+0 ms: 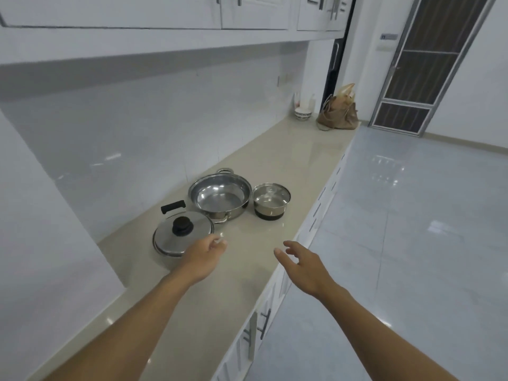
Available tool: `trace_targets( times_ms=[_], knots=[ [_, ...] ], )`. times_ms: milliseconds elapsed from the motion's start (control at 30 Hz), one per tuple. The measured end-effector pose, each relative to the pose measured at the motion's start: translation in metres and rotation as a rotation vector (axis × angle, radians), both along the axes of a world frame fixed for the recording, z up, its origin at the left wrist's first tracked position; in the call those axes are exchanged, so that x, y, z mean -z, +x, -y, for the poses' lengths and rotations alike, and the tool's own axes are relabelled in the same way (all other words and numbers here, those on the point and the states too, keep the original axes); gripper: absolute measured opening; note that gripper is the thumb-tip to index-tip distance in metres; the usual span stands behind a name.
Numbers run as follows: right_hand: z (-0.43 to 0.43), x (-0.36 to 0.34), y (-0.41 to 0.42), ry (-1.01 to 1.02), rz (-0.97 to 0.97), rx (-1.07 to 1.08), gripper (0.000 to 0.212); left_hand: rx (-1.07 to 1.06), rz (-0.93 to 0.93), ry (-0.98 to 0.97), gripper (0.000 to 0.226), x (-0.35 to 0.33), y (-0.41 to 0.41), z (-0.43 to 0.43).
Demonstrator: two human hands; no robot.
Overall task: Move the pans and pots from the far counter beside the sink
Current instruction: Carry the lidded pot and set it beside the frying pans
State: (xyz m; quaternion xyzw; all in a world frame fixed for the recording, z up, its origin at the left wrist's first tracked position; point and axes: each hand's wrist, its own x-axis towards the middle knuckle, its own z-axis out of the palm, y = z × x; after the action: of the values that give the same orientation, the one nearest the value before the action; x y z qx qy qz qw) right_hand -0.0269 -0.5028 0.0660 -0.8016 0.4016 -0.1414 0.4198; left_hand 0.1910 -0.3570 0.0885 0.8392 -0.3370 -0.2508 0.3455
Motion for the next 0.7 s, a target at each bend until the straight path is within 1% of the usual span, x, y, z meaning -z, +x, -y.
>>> trace_targets(
  times_ms=[133, 267, 400, 500, 600, 700],
  knots=[
    [0.024, 0.003, 0.046, 0.004, -0.008, -0.065, 0.07, -0.028, -0.047, 0.022, 0.04, 0.011, 0.034, 0.008],
    [0.047, 0.007, 0.099, -0.005, -0.015, -0.153, 0.066, -0.134, -0.066, 0.034, 0.037, 0.026, 0.066, 0.006],
    [0.07, 0.012, 0.154, -0.024, -0.018, -0.287, 0.062, -0.243, -0.073, 0.019, 0.017, 0.045, 0.083, 0.003],
    [0.086, 0.017, 0.199, -0.011, -0.001, -0.427, 0.051, -0.366, -0.095, 0.019, 0.022, 0.057, 0.094, 0.001],
    [0.096, 0.02, 0.239, 0.021, -0.019, -0.559, 0.047, -0.499, -0.113, 0.016, 0.026, 0.066, 0.096, 0.001],
    [0.099, 0.027, 0.275, 0.019, -0.016, -0.698, 0.027, -0.621, -0.082, -0.01, 0.024, 0.071, 0.094, 0.003]
  ],
)
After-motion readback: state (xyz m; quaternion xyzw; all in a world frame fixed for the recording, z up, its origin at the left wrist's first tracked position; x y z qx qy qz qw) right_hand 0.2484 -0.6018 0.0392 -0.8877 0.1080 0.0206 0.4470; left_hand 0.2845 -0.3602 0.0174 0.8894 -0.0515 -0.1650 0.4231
